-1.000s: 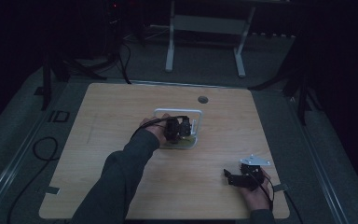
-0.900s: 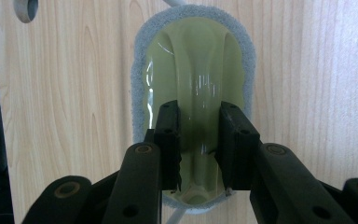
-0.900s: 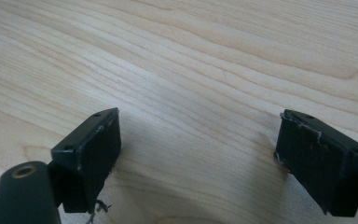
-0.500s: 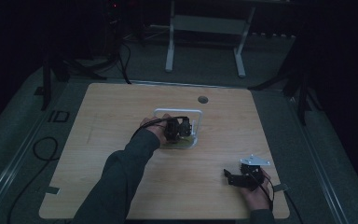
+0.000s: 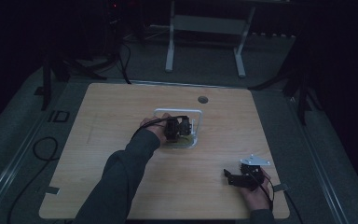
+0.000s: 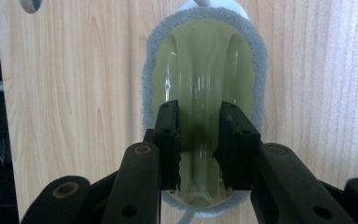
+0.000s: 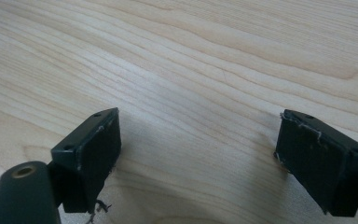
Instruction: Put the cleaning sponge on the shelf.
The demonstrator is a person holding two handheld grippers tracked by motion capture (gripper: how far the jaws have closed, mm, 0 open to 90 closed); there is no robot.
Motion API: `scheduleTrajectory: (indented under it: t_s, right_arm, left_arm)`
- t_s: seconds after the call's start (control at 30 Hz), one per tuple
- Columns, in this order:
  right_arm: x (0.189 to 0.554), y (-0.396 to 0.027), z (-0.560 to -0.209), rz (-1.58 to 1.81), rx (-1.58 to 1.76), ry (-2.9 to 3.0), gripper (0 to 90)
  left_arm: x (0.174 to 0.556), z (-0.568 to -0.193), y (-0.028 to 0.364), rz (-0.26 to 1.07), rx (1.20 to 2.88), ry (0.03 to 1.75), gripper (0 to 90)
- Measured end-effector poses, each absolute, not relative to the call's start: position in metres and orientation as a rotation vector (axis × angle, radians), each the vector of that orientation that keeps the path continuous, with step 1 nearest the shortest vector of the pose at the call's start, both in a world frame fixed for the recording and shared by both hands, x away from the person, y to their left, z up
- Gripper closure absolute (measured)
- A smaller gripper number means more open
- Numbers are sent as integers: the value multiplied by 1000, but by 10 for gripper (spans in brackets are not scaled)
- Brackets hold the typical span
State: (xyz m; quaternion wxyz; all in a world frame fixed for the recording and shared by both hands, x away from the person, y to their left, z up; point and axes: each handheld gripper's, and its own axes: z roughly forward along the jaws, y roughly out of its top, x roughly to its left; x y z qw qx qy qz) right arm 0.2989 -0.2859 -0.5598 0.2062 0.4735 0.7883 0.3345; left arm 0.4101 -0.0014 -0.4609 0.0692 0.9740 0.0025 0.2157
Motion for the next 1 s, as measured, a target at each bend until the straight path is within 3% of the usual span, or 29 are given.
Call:
scheduleTrajectory:
  t_s: [0.3, 0.7, 1.0]
  right_arm:
    - [299, -286, -560, 932, 1319, 2197, 136]
    - [299, -286, -560, 932, 1319, 2197, 136]
    - [299, -286, -560, 932, 1319, 2197, 136]
  left_arm:
    - [413, -463, -1, 659, 2924, 38, 699]
    - [413, -459, 1, 659, 2887, 82, 579]
    - [405, -447, 8, 682, 2834, 112, 548]
